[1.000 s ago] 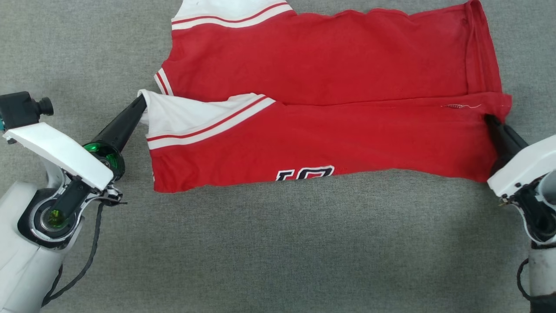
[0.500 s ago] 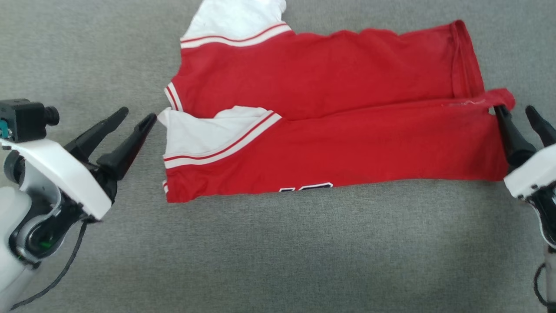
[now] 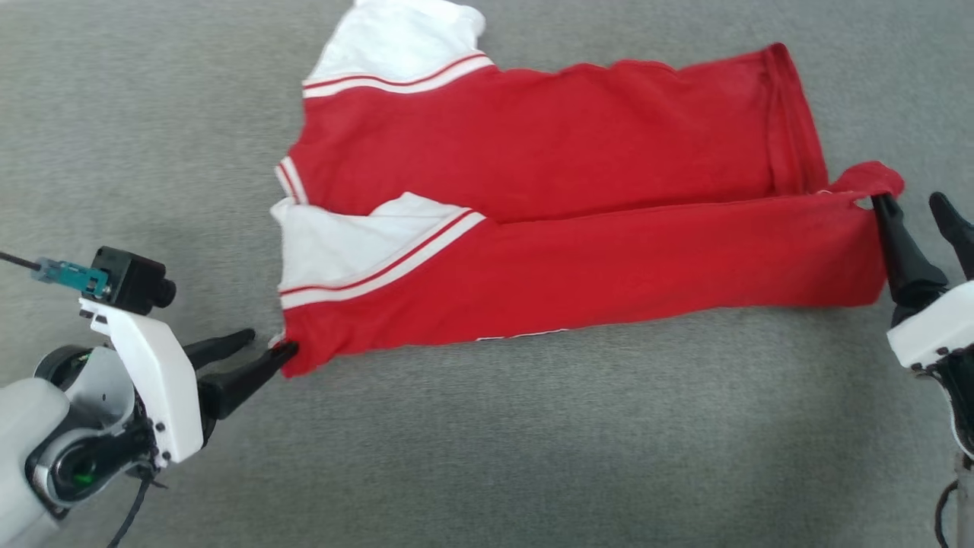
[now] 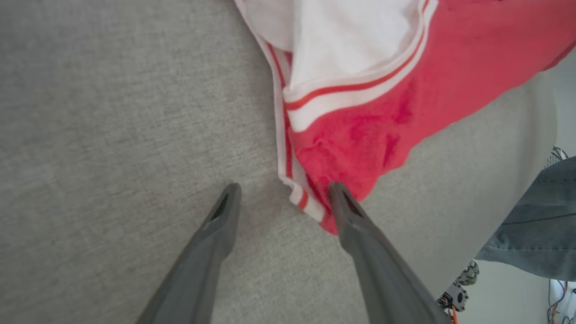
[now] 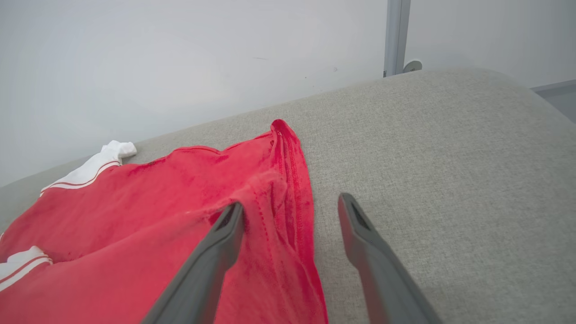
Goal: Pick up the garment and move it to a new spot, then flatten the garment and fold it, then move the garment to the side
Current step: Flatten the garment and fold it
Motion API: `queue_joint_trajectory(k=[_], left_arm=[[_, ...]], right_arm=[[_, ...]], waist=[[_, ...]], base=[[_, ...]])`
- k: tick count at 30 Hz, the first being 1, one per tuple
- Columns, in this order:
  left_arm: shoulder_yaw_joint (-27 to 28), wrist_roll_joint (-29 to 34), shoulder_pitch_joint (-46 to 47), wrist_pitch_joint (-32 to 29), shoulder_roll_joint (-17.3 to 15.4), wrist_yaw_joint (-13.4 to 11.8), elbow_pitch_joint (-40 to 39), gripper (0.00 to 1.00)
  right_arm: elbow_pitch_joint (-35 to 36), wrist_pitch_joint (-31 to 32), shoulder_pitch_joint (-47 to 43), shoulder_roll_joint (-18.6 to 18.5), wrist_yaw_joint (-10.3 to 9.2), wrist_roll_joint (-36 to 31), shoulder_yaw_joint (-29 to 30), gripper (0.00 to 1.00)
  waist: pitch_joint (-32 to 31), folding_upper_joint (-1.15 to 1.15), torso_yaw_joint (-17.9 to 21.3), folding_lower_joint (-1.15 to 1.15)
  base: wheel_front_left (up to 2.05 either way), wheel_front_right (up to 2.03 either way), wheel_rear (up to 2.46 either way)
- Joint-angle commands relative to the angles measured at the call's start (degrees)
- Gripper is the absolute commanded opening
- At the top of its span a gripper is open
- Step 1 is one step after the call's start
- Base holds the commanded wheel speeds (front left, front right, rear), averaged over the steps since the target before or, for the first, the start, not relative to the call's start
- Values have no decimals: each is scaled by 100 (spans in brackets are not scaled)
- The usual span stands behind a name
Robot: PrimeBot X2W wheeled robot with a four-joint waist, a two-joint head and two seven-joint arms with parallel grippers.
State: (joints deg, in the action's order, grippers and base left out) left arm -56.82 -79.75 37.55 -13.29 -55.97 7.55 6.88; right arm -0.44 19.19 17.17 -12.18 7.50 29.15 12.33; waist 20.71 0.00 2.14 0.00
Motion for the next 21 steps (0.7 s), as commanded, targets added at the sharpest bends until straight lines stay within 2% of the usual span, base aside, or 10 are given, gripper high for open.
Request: queue_joint_trajectory(k=[1,3,7,8,10,11,17,21], left_arm=[[-32,-150,148,-134,116,-13,272,100],[-131,-298,195,-359,266,-15,618,100],[-134,-623,228,-556,443,-15,703,100],[-168,-700,228,-657,454,-15,713,67],[-220,-816,250,-809,507,-15,718,30],[-231,-808,269,-855,515,-15,713,0],[-239,-793,316,-851,478,-15,715,0],[-250,-766,296,-782,472,-16,701,0]], right_arm=[[48,38,89,39,-2,-42,-34,100],[76,26,166,96,-2,-54,-108,100],[36,-8,235,137,-2,-55,-175,100],[14,-13,252,153,-2,-58,-210,100],[-45,-47,283,177,-2,-76,-247,100],[-61,-59,312,190,-2,-80,-271,100],[-151,38,351,74,-2,-130,-403,100],[-236,604,356,-287,-2,-234,-697,100]], waist=[[91,0,145,0],[162,0,276,0],[225,0,382,0],[241,0,411,0],[259,0,442,0],[275,0,457,0],[313,0,462,0],[322,0,440,0]], base=[[0,0,0],[0,0,0],[0,0,0],[0,0,0],[0,0,0],[0,0,0],[0,0,0],[0,0,0]])
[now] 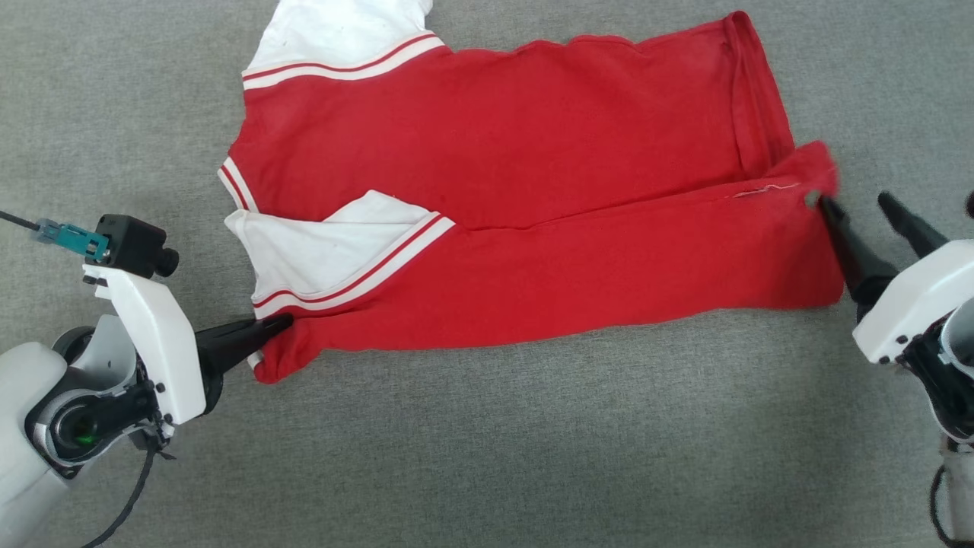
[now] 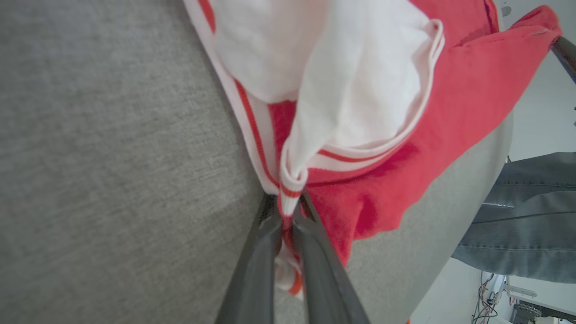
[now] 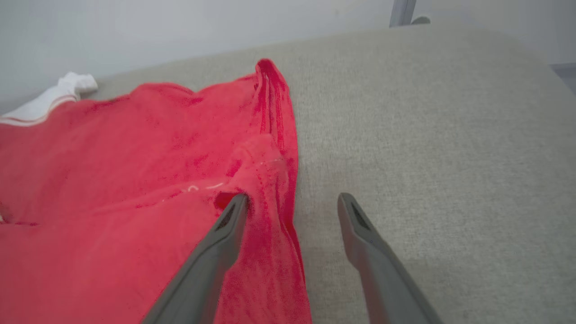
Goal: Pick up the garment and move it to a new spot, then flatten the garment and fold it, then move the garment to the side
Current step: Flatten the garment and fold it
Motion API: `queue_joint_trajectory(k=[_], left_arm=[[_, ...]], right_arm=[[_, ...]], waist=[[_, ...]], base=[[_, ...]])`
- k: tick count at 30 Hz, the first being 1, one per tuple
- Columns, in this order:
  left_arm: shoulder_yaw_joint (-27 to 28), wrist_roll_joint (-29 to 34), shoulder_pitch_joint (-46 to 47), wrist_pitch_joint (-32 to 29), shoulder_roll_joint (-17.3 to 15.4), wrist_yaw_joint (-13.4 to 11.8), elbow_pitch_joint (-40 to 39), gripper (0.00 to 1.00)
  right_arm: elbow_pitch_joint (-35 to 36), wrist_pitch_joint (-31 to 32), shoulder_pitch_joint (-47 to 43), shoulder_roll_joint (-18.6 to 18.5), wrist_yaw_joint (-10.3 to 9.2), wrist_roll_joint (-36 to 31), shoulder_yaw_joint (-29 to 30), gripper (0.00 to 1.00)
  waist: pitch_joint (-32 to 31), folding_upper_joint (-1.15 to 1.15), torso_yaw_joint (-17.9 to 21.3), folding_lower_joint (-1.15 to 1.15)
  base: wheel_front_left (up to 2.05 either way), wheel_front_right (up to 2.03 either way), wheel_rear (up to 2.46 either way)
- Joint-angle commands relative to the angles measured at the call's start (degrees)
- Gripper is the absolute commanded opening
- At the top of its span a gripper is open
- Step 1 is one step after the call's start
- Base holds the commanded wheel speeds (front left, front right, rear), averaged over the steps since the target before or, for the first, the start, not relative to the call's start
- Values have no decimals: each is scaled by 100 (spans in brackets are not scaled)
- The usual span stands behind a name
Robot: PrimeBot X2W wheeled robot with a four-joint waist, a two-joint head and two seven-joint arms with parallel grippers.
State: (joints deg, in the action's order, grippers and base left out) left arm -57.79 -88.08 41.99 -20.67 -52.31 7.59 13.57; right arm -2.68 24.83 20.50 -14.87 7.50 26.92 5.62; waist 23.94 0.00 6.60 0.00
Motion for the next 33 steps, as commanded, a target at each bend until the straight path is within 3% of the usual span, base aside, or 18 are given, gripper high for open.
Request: queue_joint_trajectory(k=[1,5,12,17,24,25,26,27,33], left_arm=[[-161,80,-148,-21,119,-19,21,0],[-193,121,-141,68,188,-18,-19,0],[-268,163,-87,186,268,-18,-114,0],[-292,191,48,249,332,-18,-188,0],[-385,254,223,312,448,-19,-187,0],[-398,247,238,333,472,-19,-186,0],[-408,242,241,366,487,-19,-185,0],[-415,233,247,375,493,-19,-185,0],[-445,187,176,555,413,-18,-256,0]], right_arm=[[-17,228,21,-135,-2,-4,-122,100],[54,971,-89,-585,-2,54,-365,100],[496,2091,-321,-987,-2,335,-458,100],[454,2412,-248,-931,-2,277,-480,100],[-172,2580,-232,-786,-2,-8,-635,100],[-239,2596,-236,-779,-2,-2,-662,47],[-280,2596,-233,-772,-2,6,-678,7],[-291,2592,-237,-755,-2,32,-688,0],[-180,2442,-303,-786,-3,121,-526,0]], waist=[[-2,0,-20,0],[-16,0,-90,0],[20,0,-227,0],[153,0,-364,0],[240,0,-532,0],[232,0,-546,0],[219,0,-557,0],[202,0,-563,0],[36,0,-573,0]], base=[[0,0,0],[0,0,0],[0,0,0],[0,0,0],[0,0,0],[0,0,0],[0,0,0],[0,0,0],[0,0,0]])
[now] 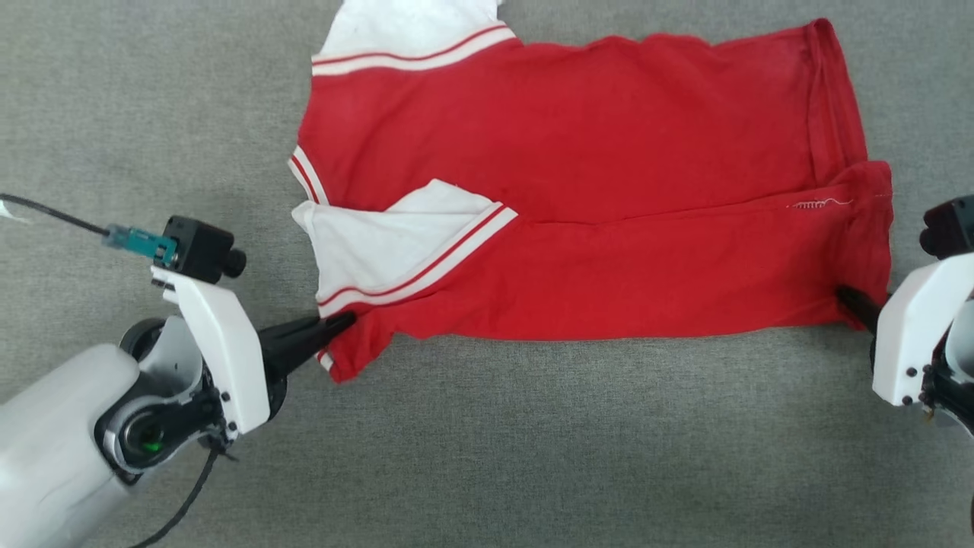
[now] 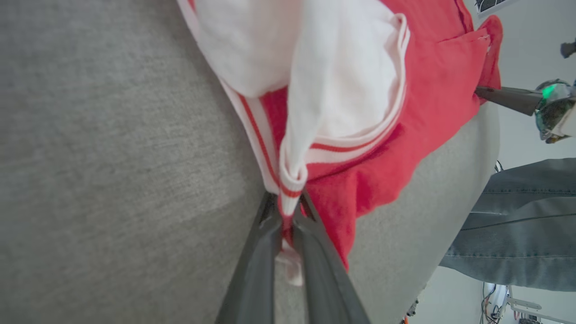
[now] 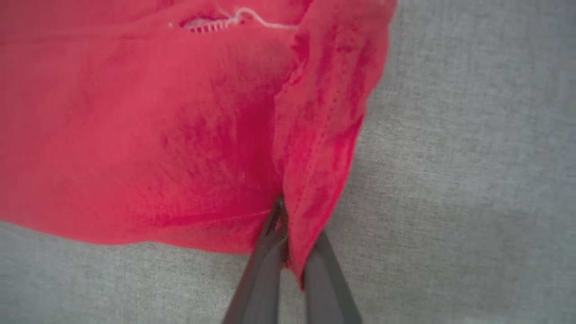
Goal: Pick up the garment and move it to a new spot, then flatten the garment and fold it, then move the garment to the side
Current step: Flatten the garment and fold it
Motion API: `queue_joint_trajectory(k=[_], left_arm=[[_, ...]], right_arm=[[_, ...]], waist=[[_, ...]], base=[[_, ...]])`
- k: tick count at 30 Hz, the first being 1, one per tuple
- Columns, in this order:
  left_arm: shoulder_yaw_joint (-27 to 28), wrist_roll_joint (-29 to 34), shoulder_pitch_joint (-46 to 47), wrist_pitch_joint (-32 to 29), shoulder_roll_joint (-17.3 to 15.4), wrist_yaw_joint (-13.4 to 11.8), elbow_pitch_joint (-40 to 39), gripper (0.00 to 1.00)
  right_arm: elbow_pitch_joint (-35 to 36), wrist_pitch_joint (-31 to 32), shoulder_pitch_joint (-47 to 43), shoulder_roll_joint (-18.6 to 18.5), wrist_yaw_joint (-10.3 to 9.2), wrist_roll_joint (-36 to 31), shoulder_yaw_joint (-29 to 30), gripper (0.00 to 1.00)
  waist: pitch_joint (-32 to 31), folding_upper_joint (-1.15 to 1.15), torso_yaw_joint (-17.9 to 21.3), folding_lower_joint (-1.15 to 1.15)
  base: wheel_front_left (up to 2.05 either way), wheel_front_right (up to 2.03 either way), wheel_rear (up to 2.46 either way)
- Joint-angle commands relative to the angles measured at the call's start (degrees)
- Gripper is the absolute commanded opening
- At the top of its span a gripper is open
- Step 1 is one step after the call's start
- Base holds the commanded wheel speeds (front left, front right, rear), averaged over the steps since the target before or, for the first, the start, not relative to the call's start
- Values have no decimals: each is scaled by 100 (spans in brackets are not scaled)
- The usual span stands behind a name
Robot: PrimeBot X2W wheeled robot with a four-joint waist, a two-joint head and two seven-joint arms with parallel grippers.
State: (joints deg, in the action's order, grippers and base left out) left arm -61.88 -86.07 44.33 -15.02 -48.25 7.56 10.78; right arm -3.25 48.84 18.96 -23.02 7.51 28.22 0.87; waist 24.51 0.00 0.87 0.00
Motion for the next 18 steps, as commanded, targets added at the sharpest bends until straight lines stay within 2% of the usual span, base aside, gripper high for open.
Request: queue_joint_trajectory(k=[1,5,13,18], left_arm=[[-38,-26,-88,49,-29,-15,-15,0],[-27,-81,-275,307,-248,-14,-312,0],[-129,-112,-744,652,-841,-14,-993,0],[-227,-111,-988,835,-1008,-14,-1231,0]], right_arm=[[-90,-8,-175,29,-4,8,-5,0],[100,-109,-285,-14,-4,125,219,0],[525,127,-987,-187,-4,314,476,0],[890,315,-1592,-153,-4,441,703,0]], waist=[[-74,0,2,0],[-236,0,-8,0],[-439,0,-78,0],[-455,0,-120,0]], base=[[0,0,0],[0,0,0],[0,0,0],[0,0,0]])
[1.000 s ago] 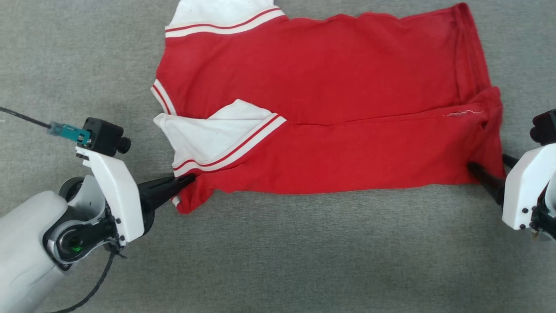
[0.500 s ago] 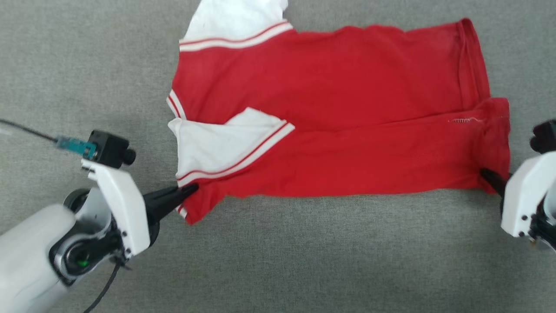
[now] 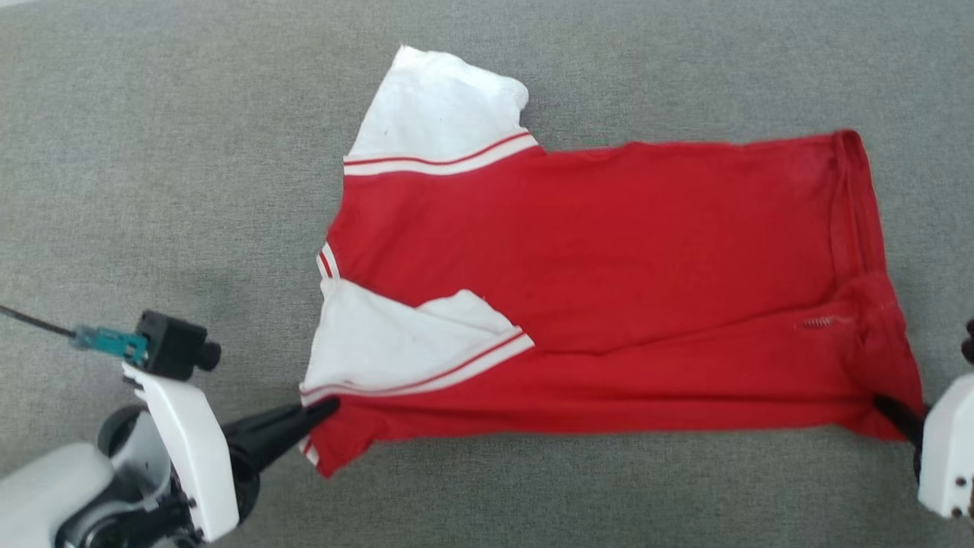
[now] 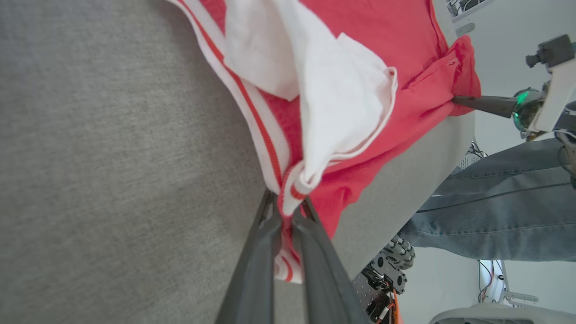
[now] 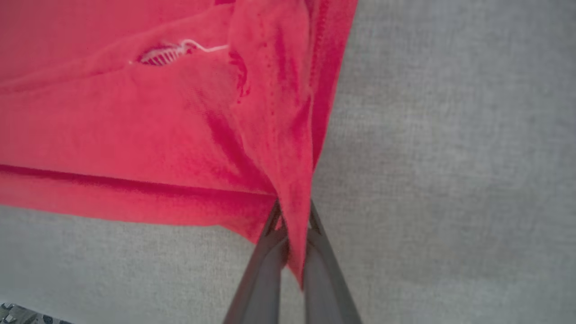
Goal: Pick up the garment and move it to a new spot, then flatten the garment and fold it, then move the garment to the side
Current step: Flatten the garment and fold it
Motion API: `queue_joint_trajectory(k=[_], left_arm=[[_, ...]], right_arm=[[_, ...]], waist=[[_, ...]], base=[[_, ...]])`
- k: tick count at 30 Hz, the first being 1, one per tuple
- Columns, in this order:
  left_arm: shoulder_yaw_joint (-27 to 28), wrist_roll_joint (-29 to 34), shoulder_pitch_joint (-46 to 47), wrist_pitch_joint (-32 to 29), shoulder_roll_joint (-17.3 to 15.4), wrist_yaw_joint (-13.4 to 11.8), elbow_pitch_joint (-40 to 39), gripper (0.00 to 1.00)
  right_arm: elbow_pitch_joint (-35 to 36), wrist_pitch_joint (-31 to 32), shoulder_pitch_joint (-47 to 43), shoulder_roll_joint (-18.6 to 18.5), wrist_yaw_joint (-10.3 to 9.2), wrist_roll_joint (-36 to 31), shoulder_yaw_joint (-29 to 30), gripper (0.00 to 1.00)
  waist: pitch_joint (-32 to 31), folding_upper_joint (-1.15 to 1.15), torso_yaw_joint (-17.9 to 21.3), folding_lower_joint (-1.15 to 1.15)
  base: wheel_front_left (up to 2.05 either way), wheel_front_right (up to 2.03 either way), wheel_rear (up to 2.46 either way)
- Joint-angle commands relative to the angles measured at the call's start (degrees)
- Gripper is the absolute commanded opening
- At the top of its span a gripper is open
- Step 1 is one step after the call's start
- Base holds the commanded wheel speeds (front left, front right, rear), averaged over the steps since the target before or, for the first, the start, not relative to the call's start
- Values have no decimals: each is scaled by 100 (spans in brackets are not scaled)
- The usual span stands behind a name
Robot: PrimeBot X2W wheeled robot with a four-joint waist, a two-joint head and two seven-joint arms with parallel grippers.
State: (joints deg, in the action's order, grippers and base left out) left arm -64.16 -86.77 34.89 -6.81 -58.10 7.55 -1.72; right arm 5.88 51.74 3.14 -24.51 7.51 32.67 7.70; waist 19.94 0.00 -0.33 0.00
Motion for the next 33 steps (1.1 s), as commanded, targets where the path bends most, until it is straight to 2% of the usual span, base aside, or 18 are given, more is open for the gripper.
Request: queue_joint_trajectory(k=[1,3,4,5,6,7,8,9,10,16,18,21,22,24,29,33], left_arm=[[-24,-38,-83,44,-18,-13,-6,0],[-64,-21,-138,100,5,-13,-27,0],[-79,-12,-151,127,27,-13,-27,0],[-92,-9,-165,146,52,-13,-19,0],[-98,11,-161,183,67,-13,-5,0],[-79,48,-137,243,74,-13,17,22],[-58,38,-124,298,80,-13,18,48],[-36,40,-109,359,59,-13,2,89],[9,42,-88,433,13,-13,-8,100],[429,2,65,1043,-423,-13,40,100],[582,22,152,1290,-462,-13,174,100],[838,192,421,1656,-400,-13,584,100],[838,192,421,1656,-400,-13,584,100],[968,224,776,1719,-88,-13,964,100],[938,424,1583,1217,245,-13,1652,100],[831,439,2272,516,453,-13,2265,100]], right_arm=[[49,19,-104,12,-4,3,66,0],[166,1,-249,81,-4,23,148,0],[218,-39,-281,121,-4,11,187,12],[271,-111,-292,139,-4,-41,222,30],[302,-189,-289,165,-4,-82,255,95],[335,-275,-285,194,-4,-110,261,100],[381,-372,-270,219,-4,-117,280,100],[420,-468,-253,235,-3,-147,313,100],[483,-596,-240,246,-3,-188,339,100],[862,-1766,-59,552,-3,-570,599,100],[939,-2255,25,692,-3,-728,548,100],[1015,-3110,149,900,-4,-1026,291,100],[1015,-3110,149,900,-4,-1026,291,100],[971,-3868,225,1203,-4,-1210,78,100],[920,-4843,309,1586,-3,-1423,-259,100],[810,-5219,266,1716,-3,-1542,-509,100]], waist=[[5,0,-3,0],[14,0,3,0],[19,0,11,0],[23,0,16,0],[26,0,23,0],[23,0,29,0],[20,0,34,0],[16,0,40,0],[16,0,46,0],[46,0,166,0],[64,0,246,0],[116,0,423,0],[116,0,423,0],[181,0,638,0],[367,0,1071,0],[522,0,1409,0]], base=[[0,0,0],[0,0,0],[0,0,0],[0,0,0],[0,0,0],[0,0,0],[0,0,0],[0,0,0],[0,0,0],[0,0,0],[0,0,0],[0,0,0],[0,0,0],[0,0,0],[0,0,0],[0,0,0]])
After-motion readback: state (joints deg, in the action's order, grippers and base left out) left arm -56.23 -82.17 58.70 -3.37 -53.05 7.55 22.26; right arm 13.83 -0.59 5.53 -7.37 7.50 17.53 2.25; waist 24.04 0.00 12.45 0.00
